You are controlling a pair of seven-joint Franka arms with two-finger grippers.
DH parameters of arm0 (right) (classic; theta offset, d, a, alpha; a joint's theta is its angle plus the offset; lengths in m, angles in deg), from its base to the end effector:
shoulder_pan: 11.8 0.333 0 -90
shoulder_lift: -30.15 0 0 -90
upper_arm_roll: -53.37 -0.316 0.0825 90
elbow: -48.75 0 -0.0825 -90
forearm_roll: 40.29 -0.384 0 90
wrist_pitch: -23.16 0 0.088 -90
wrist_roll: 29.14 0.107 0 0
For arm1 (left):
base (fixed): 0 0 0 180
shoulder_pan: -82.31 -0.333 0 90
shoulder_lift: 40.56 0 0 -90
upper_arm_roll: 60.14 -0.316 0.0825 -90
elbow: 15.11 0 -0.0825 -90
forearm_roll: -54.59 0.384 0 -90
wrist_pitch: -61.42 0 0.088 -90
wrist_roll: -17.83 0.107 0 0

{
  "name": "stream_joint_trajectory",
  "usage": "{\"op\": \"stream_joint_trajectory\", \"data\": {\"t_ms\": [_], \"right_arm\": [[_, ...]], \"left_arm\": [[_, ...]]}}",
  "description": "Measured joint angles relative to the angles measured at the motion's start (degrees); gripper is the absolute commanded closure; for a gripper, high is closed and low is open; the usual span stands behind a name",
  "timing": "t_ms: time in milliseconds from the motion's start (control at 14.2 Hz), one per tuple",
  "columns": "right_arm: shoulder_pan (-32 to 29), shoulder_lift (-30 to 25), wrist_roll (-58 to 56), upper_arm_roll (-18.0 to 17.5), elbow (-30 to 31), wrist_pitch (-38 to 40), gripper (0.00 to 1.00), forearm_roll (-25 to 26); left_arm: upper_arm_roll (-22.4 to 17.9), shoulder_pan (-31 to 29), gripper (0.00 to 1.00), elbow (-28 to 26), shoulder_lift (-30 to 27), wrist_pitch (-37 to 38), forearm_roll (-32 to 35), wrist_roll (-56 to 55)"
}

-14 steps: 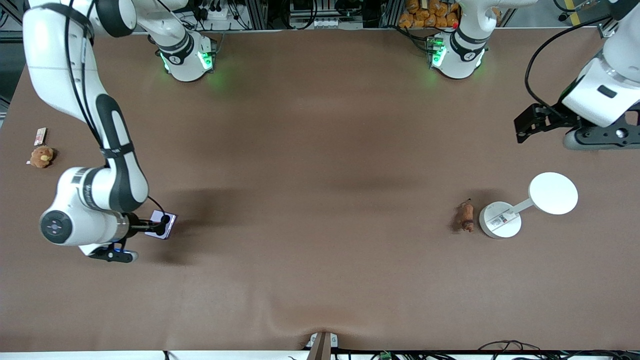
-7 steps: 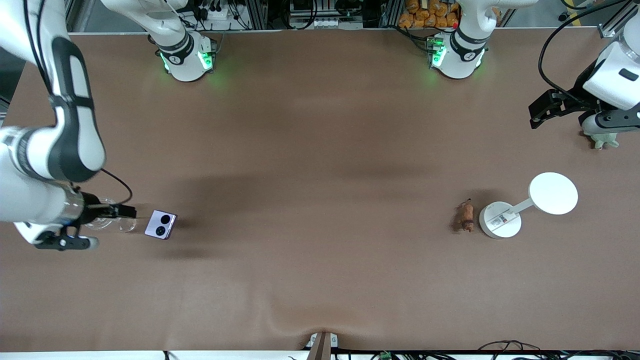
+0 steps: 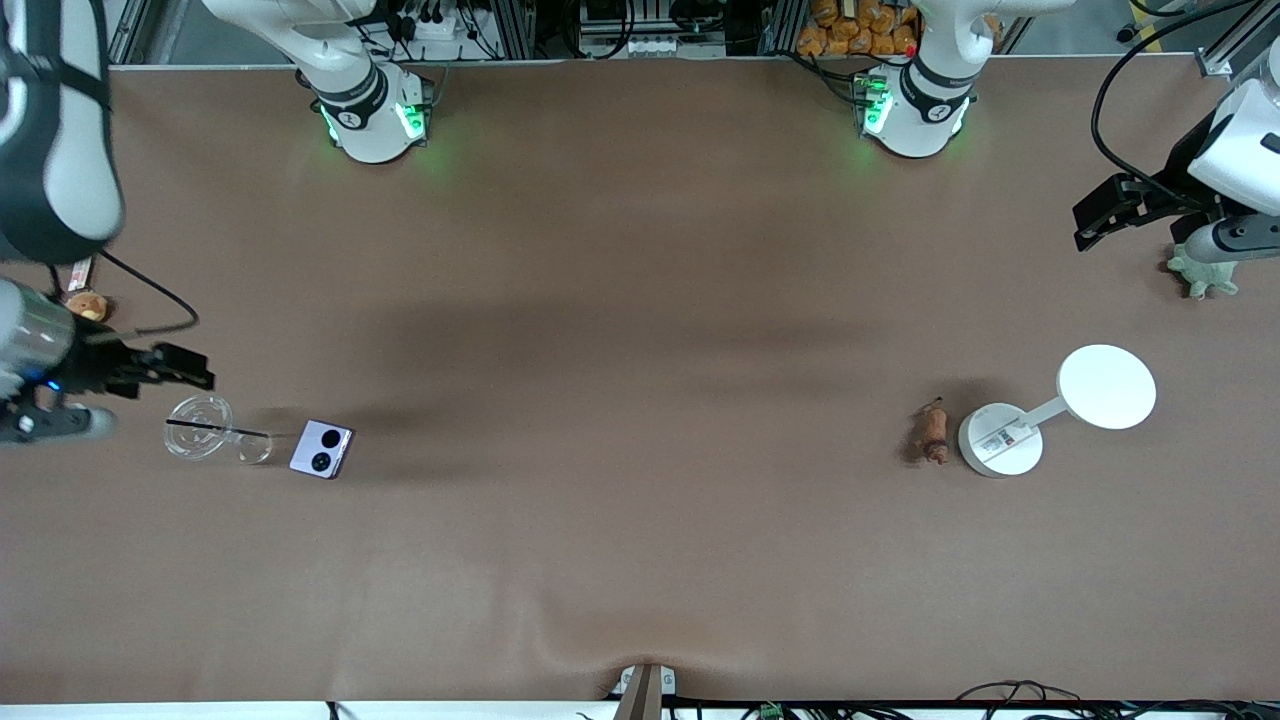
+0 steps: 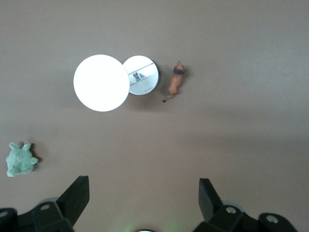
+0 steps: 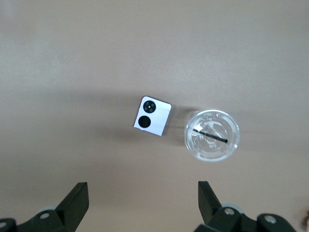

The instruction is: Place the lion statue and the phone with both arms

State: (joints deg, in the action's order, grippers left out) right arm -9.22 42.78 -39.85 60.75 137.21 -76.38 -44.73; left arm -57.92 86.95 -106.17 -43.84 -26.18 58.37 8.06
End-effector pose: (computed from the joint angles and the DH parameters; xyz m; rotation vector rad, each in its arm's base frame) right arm 0.6260 -0.0382 0.5222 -3.0871 -0.1422 0.0285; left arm 0.5294 -0.0570 0.6435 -3.0726 -0.0822 -0.0103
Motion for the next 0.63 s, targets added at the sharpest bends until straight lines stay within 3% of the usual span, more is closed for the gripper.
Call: {"op": "stream_joint_trajectory", "data": {"t_ms": [282, 635], "right_arm": [[-0.01, -5.84, 0.00, -0.06, -0.04, 4.50, 0.00, 0.34], [-0.01, -9.19, 4.33, -0.09, -0.08, 9.22, 0.00, 0.37]], "left_arm": [[0.36, 0.00, 0.00, -0.53, -0.11, 0.02, 0.00, 0.00], [0.50, 0.01, 0.00, -0.77, -0.09, 0.26, -1.05, 0.84]]}}
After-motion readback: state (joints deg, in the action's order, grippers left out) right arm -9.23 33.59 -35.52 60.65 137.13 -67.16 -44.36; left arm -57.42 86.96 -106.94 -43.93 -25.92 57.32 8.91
